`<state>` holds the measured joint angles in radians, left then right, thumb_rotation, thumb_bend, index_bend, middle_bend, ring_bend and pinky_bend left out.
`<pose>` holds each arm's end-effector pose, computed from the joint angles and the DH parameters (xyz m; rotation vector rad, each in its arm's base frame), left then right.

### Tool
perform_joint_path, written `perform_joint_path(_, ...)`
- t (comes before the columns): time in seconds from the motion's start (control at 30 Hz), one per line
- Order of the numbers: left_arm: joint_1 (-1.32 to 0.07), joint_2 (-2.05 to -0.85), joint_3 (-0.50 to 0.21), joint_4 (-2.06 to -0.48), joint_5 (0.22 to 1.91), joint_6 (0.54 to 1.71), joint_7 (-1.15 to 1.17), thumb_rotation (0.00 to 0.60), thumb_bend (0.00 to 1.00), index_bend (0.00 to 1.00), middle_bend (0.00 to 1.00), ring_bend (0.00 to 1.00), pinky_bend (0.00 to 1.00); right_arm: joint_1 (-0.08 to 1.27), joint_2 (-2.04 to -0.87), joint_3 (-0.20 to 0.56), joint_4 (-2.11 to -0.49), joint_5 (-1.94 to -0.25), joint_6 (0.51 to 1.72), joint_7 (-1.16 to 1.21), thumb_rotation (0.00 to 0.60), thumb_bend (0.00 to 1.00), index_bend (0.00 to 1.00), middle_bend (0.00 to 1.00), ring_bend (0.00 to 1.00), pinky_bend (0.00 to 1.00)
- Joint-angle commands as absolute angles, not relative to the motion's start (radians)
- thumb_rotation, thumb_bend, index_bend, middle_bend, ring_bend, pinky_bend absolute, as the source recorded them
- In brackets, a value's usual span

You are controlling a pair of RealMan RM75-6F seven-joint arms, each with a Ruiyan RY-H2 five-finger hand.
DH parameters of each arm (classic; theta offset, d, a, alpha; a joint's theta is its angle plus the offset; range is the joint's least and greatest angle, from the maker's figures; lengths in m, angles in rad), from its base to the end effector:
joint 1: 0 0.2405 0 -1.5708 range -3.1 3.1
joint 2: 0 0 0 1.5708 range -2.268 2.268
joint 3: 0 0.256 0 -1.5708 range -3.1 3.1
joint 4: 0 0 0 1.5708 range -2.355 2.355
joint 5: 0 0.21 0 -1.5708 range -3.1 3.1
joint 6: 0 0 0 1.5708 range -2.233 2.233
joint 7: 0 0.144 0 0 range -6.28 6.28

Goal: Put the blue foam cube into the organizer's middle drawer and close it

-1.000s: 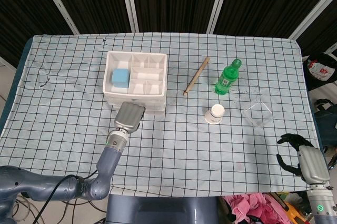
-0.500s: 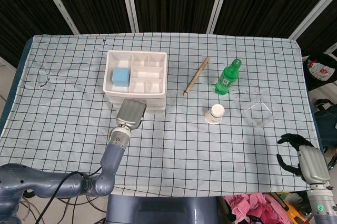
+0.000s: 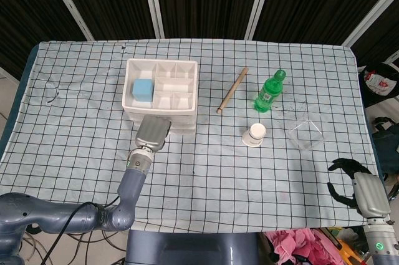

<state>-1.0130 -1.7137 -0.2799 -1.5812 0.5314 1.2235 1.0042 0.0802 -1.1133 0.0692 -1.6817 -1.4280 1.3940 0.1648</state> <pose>-0.0595 0.3558 -0.0410 -1.7795 -0.7910 -0.6536 -0.3105 -0.1818 0.1483 1.2726 -1.1661 0.9989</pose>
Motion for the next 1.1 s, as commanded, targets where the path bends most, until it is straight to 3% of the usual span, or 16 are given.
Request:
perform_joint_path(0.03, -1.014, -1.713, -0.283, -1.574, 0.526, 1.222, 1.001, 0.600, 0.30, 0.56, 0.89, 0.88, 0.87, 0.080, -1.113, 0.069, -1.682, -1.428, 1.394, 0.164, 0.600, 0.32, 0.41, 0.28, 0.20, 0.26)
perform_joint_path(0.37, -0.985, -1.674, -0.243, -1.650, 0.565, 1.228, 0.971, 0.600, 0.30, 0.56, 0.88, 0.87, 0.87, 0.079, -1.112, 0.068, -1.682, -1.430, 1.396, 0.165, 0.600, 0.32, 0.41, 0.28, 0.20, 0.26)
perform_joint_path(0.53, -0.922, -1.591, -0.172, -1.788, 0.681, 1.259, 0.911, 0.600, 0.29, 0.50, 0.80, 0.80, 0.82, 0.079, -1.111, 0.068, -1.681, -1.431, 1.397, 0.165, 0.600, 0.32, 0.41, 0.28, 0.20, 0.26)
perform_joint_path(0.63, -0.861, -1.516, -0.100, -1.880, 0.815, 1.300, 0.853, 0.600, 0.29, 0.40, 0.62, 0.66, 0.69, 0.079, -1.111, 0.069, -1.679, -1.431, 1.399, 0.163, 0.600, 0.32, 0.41, 0.28, 0.20, 0.26)
perform_joint_path(0.8, -0.755, -1.395, 0.032, -1.955, 1.028, 1.380, 0.764, 0.600, 0.16, 0.15, 0.16, 0.19, 0.25, 0.079, -1.113, 0.071, -1.675, -1.432, 1.402, 0.155, 0.600, 0.32, 0.41, 0.27, 0.20, 0.26)
perform_joint_path(0.87, -0.713, -1.348, 0.081, -1.964, 1.097, 1.411, 0.729, 0.600, 0.10, 0.07, 0.05, 0.07, 0.11, 0.079, -1.114, 0.071, -1.673, -1.434, 1.405, 0.150, 0.600, 0.32, 0.41, 0.26, 0.19, 0.25)
perform_joint_path(0.97, -0.647, -1.286, 0.147, -1.959, 1.190, 1.468, 0.672, 0.600, 0.05, 0.01, 0.00, 0.00, 0.00, 0.080, -1.117, 0.072, -1.667, -1.441, 1.412, 0.140, 0.600, 0.31, 0.32, 0.19, 0.14, 0.22)
perform_joint_path(1.1, -0.546, -1.232, 0.221, -1.898, 1.300, 1.552, 0.563, 0.600, 0.03, 0.00, 0.00, 0.00, 0.00, 0.081, -1.121, 0.073, -1.651, -1.462, 1.431, 0.108, 0.600, 0.24, 0.06, 0.04, 0.02, 0.20)
